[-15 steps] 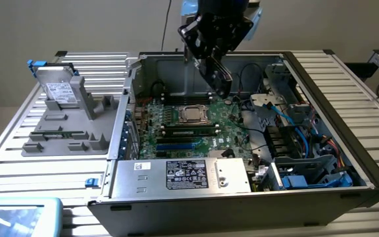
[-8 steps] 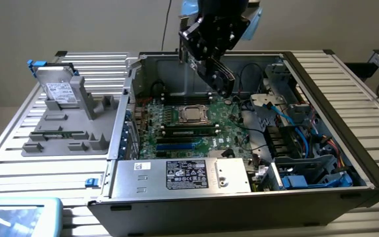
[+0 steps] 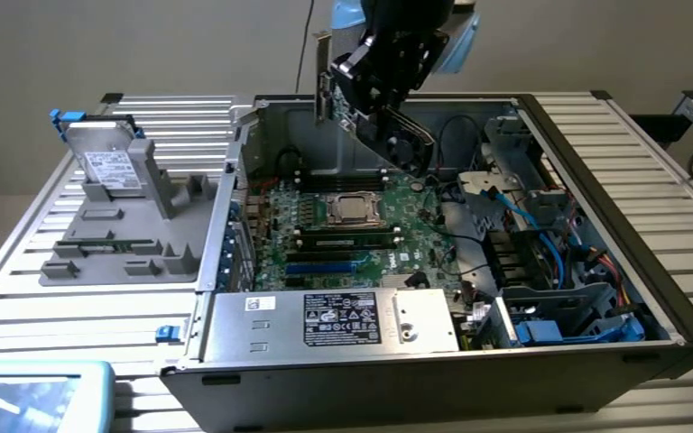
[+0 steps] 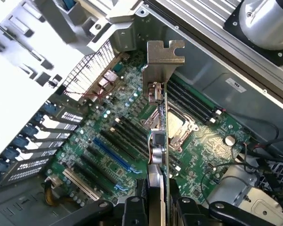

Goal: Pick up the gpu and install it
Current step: 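Insert the gpu into the slot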

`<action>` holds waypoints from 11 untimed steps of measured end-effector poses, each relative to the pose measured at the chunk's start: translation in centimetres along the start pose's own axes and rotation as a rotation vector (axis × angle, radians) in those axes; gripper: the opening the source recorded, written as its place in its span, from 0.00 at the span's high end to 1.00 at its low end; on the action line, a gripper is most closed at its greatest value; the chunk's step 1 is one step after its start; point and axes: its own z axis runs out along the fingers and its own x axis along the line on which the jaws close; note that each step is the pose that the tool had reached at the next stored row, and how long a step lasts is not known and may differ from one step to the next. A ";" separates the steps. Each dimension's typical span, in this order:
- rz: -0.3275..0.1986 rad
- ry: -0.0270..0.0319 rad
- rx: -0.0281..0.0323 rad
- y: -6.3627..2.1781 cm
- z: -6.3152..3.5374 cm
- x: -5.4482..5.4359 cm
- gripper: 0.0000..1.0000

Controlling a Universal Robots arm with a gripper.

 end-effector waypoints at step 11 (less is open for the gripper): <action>-0.198 0.0258 0.0003 -0.06 0.45 0.0 0.71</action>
